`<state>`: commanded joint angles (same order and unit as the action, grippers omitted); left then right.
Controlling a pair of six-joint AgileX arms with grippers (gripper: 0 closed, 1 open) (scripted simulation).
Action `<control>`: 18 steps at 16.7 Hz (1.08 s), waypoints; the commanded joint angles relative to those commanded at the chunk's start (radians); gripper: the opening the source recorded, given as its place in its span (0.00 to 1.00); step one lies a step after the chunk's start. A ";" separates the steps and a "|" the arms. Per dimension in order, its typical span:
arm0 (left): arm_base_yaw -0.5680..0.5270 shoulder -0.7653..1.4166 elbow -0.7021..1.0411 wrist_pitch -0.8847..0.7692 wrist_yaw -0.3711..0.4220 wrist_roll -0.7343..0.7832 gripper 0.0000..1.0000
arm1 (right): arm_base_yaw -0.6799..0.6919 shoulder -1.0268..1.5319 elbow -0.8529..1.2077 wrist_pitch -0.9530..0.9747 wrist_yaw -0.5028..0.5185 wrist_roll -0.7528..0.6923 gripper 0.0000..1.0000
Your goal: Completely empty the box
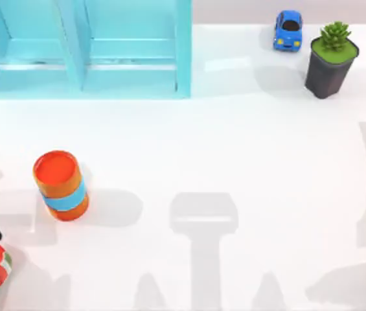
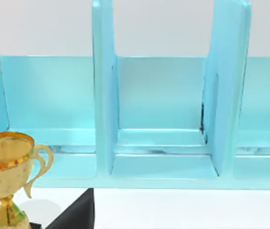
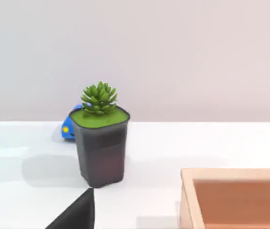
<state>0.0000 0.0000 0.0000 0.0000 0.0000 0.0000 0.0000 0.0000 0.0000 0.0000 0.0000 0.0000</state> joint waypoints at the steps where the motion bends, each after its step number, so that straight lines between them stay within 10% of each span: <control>1: 0.000 0.000 0.000 0.000 0.000 0.000 1.00 | 0.000 0.000 0.000 0.000 0.000 0.000 1.00; 18: 0.000 0.000 0.000 0.000 0.000 0.000 1.00 | -0.391 1.155 0.906 -0.860 0.002 -0.374 1.00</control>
<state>0.0000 0.0000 0.0000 0.0000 0.0000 0.0000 -0.3914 1.1547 0.9062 -0.8595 0.0019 -0.3739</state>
